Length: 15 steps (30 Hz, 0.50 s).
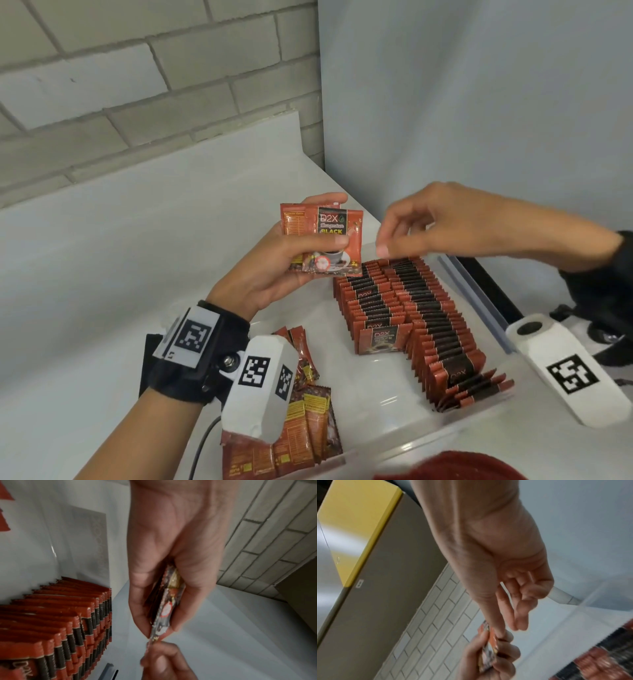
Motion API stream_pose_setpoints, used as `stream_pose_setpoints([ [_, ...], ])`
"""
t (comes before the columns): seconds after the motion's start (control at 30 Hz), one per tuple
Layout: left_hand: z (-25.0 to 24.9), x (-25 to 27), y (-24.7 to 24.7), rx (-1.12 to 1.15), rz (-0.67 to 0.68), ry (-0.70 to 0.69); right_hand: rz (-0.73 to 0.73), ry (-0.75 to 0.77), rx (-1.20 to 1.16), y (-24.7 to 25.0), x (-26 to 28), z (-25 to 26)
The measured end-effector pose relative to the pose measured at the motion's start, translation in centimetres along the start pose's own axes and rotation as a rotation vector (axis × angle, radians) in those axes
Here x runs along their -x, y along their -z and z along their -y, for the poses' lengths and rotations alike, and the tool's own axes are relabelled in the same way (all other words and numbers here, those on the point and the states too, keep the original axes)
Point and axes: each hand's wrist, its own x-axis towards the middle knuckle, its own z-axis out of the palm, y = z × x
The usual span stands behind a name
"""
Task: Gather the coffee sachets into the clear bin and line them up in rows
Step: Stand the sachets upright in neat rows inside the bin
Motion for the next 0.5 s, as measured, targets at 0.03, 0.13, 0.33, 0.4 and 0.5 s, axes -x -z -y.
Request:
stream_pose_setpoints([
  [0.03,0.0,0.0,0.0,0.000,0.008,0.003,-0.049,0.003,-0.057,0.2,-0.2,0.2],
  [0.13,0.1,-0.1,0.0,0.000,0.024,0.009,-0.118,0.014,-0.165,0.5,-0.6,0.9],
  [0.33,0.2,0.1,-0.1,-0.030,0.040,0.021,-0.094,0.026,-0.242,-0.3,-1.7,1.4],
  [0.4,0.1,0.1,-0.2,-0.032,0.035,0.024,-0.134,0.005,-0.300,-0.3,-1.9,1.3],
  [0.5,0.0,0.2,-0.4,-0.082,0.027,0.041,-0.191,-0.024,-0.382,-0.1,-2.2,1.0],
])
